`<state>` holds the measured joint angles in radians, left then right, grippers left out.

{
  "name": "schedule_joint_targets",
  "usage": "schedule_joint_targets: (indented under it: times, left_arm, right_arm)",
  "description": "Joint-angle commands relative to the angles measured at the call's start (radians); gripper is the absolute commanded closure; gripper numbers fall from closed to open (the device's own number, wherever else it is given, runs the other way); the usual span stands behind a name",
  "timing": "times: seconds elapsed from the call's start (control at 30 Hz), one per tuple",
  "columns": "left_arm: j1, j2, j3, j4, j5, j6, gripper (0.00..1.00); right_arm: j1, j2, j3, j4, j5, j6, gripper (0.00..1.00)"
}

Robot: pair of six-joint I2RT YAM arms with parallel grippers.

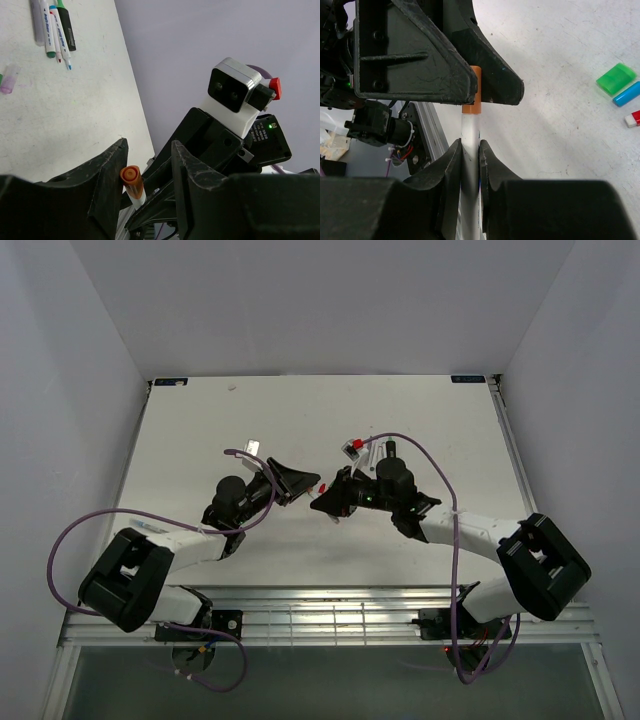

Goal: Open the pen caps

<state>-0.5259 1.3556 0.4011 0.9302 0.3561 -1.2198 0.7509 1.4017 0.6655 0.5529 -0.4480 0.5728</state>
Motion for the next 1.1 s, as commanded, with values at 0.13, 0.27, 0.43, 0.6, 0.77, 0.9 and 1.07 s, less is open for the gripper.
schedule_joint_targets:
  times: [0.13, 0.27, 0.43, 0.6, 0.77, 0.9, 1.07]
  left_arm:
    - [-0.011, -0.001, -0.004, 0.078, 0.035, -0.01, 0.52]
    - [-0.011, 0.004, -0.004, 0.084, 0.037, -0.015, 0.66]
    - [-0.011, 0.005, -0.004, 0.091, 0.037, -0.026, 0.82]
    - [-0.011, 0.01, 0.002, 0.093, 0.041, -0.027, 0.77]
    - [-0.011, 0.016, 0.01, 0.061, 0.032, -0.056, 1.0]
    - [-0.011, 0.005, 0.175, -0.277, -0.037, -0.021, 1.0]
    - [0.0, 0.028, 0.438, -0.663, -0.16, 0.126, 1.0]
  right_arm:
    - [0.001, 0.023, 0.039, 0.018, 0.017, 0.013, 0.92]
    - [0.001, 0.028, 0.04, 0.027, 0.023, 0.025, 0.92]
    - [0.001, 0.031, 0.048, 0.021, 0.037, 0.03, 0.92]
    - [0.001, 0.048, 0.077, 0.01, 0.049, 0.039, 0.92]
    - [0.017, 0.056, 0.123, -0.118, 0.109, -0.011, 0.92]
    - [0.111, 0.056, 0.213, -0.349, 0.413, -0.245, 0.92]
    - [0.254, 0.107, 0.313, -0.557, 0.896, -0.431, 0.92]
